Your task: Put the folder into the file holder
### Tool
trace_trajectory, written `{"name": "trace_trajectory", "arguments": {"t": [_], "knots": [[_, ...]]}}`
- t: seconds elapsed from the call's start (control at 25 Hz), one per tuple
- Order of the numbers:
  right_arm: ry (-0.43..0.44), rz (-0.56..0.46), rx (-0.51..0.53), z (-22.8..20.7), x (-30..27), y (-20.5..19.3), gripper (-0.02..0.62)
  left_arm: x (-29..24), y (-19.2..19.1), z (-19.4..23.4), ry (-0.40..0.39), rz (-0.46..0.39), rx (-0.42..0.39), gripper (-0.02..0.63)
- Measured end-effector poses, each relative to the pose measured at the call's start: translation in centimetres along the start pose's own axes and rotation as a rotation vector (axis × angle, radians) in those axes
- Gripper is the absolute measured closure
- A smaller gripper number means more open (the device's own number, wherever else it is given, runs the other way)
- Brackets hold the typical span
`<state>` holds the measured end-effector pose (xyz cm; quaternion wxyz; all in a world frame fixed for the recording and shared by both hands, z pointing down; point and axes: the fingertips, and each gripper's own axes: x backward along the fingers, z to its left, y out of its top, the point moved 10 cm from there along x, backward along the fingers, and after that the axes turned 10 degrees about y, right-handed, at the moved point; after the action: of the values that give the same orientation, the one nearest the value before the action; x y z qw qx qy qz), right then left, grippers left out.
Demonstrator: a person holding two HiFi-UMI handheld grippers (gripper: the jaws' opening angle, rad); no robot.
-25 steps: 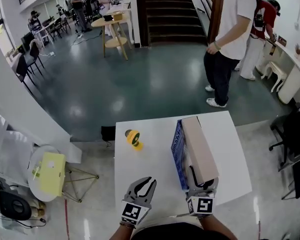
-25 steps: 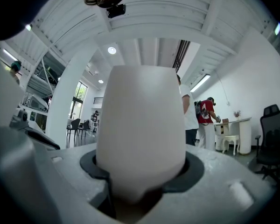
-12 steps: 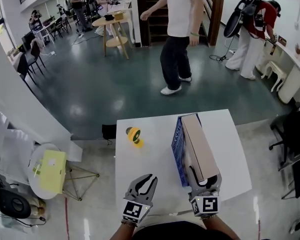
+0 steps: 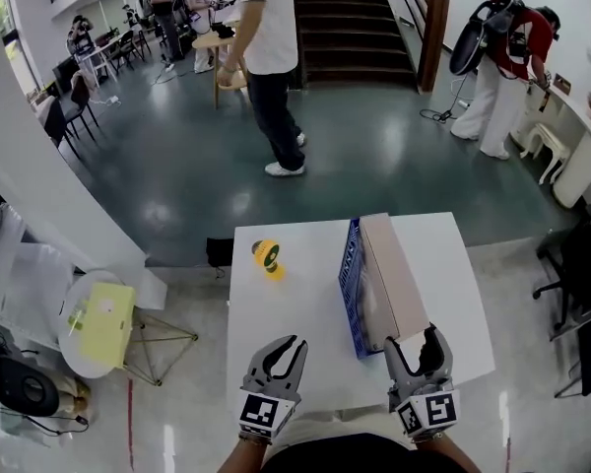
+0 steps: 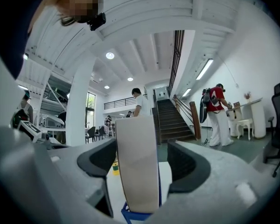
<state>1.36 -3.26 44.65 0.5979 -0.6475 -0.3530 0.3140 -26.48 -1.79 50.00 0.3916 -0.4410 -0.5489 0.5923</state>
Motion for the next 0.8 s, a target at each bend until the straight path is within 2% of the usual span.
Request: {"name": "trace_trajectory", "arguments": {"t": [0.36,0.56,0.6,0.8], "knots": [[0.059,0.045,-0.026,-2.4,4.4,0.7,0.264,2.6,1.1,-3.2,0.111,0.016,0.010,0.543],[0.113,0.091,-0.029,-3.5,5.9,0.6,0.289,3.9,1.6,-5.6,0.132,0.007,0.030,0.543],[0.123,0.097,-0.031,-3.6,6.1,0.5,0.303,4.0,1.6,-5.9,0.133,0.011,0.027,0.543],[0.151,0.123,-0.055,-4.1,6.9,0.0,0.479,4.5,1.7,-7.2,0.138,0.029,0.024,0.543]]}}
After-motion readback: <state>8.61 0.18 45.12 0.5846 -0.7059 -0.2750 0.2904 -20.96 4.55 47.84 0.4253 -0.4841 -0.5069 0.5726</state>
